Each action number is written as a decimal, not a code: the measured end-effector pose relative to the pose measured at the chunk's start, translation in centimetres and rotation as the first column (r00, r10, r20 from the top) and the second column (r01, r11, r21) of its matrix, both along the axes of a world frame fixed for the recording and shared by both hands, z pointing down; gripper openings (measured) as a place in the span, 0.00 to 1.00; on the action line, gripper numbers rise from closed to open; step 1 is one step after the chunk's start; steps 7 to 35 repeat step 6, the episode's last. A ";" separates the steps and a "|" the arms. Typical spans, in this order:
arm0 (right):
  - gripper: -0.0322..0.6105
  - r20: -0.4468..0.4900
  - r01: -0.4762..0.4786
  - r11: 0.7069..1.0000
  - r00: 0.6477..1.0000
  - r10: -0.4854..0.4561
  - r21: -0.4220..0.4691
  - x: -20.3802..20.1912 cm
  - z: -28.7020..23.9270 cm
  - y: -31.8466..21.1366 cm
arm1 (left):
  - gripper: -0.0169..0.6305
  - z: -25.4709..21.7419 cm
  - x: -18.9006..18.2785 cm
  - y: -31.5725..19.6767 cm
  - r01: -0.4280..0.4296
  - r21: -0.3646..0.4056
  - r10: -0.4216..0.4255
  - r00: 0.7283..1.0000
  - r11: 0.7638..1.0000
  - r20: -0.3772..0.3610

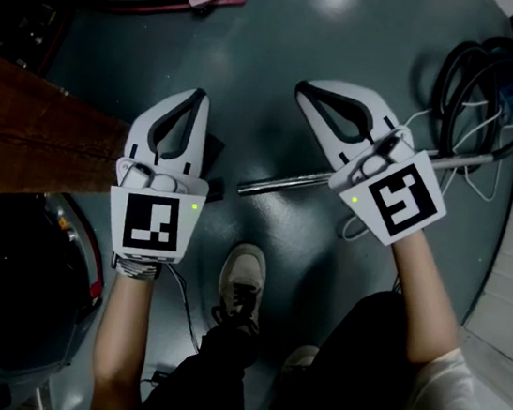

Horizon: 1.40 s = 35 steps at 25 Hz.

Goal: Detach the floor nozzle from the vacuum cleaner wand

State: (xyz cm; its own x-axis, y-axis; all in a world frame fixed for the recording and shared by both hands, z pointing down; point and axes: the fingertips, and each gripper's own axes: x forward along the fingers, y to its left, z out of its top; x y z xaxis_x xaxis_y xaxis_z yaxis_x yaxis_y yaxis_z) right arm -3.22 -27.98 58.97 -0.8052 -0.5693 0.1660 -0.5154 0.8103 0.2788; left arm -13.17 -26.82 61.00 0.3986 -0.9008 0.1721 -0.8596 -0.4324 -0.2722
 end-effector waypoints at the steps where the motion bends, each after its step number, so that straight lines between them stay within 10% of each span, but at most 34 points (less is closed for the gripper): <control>1: 0.09 -0.004 0.004 1.000 1.000 -0.004 0.000 -0.2 0.1 0.0 | 0.03 0.1 -0.1 0.0 0.000 -0.002 0.000 1.000 1.000 0.002; 35: 0.09 -0.009 0.012 1.000 1.000 -0.012 -0.012 -0.6 0.9 0.1 | 0.03 0.5 -0.2 0.0 -0.002 -0.012 0.002 1.000 1.000 0.007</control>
